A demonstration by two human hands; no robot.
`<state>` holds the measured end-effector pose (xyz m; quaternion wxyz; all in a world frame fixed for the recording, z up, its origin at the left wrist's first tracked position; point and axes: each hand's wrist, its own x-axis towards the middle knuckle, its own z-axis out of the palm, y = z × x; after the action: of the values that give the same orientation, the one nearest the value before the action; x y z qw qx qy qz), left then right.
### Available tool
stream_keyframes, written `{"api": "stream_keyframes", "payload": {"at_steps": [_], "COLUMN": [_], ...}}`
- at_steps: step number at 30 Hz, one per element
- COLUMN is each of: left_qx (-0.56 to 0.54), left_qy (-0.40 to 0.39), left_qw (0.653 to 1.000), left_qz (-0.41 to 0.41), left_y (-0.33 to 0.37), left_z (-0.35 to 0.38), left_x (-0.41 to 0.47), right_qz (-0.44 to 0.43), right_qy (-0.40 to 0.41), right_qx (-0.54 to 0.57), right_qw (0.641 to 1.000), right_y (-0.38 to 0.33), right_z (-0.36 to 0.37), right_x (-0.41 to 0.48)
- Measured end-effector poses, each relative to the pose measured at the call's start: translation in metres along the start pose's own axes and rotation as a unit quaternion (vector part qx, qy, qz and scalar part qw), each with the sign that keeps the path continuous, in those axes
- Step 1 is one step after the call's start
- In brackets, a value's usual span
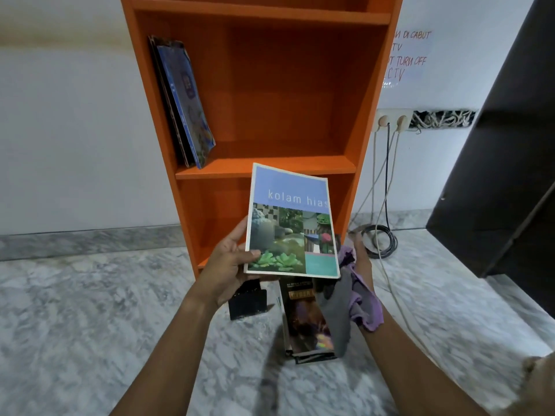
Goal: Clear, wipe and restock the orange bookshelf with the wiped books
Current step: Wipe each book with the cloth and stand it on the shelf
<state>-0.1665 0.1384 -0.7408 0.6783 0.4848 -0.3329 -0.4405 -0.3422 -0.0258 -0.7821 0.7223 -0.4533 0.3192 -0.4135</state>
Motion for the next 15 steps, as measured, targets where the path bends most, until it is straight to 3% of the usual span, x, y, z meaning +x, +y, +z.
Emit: {"api": "stream_keyframes", "payload": {"at_steps": [4,7,8,10,12,15], "left_qx": [0.09,0.222,0.212,0.08,-0.063,-0.146], "left_qy": [0.054,0.097,0.1,0.084,0.1,0.127], "left_qw": [0.995,0.97,0.972,0.993,0.993,0.98], "left_qz": [0.003,0.009,0.017,0.012,-0.02,-0.047], "left_y": [0.0,-0.004,-0.006,0.0,0.003,0.011], "left_z": [0.006,0.019,0.025,0.037,0.037,0.028], "left_x": [0.001,0.002,0.003,0.007,0.016,0.016], "right_qz": [-0.005,-0.116,-0.165,-0.248,-0.309,-0.305], "right_qy": [-0.068,-0.051,-0.05,-0.097,-0.15,-0.187], "right_qx": [0.032,-0.113,-0.195,-0.331,-0.416,-0.497], "right_qw": [0.997,0.986,0.966,0.905,0.842,0.79], "right_y": [-0.012,-0.01,-0.01,-0.006,0.003,0.021], "right_z": [0.019,0.032,0.038,0.053,0.065,0.073], "right_x": [-0.005,-0.014,-0.02,-0.033,-0.048,-0.053]}}
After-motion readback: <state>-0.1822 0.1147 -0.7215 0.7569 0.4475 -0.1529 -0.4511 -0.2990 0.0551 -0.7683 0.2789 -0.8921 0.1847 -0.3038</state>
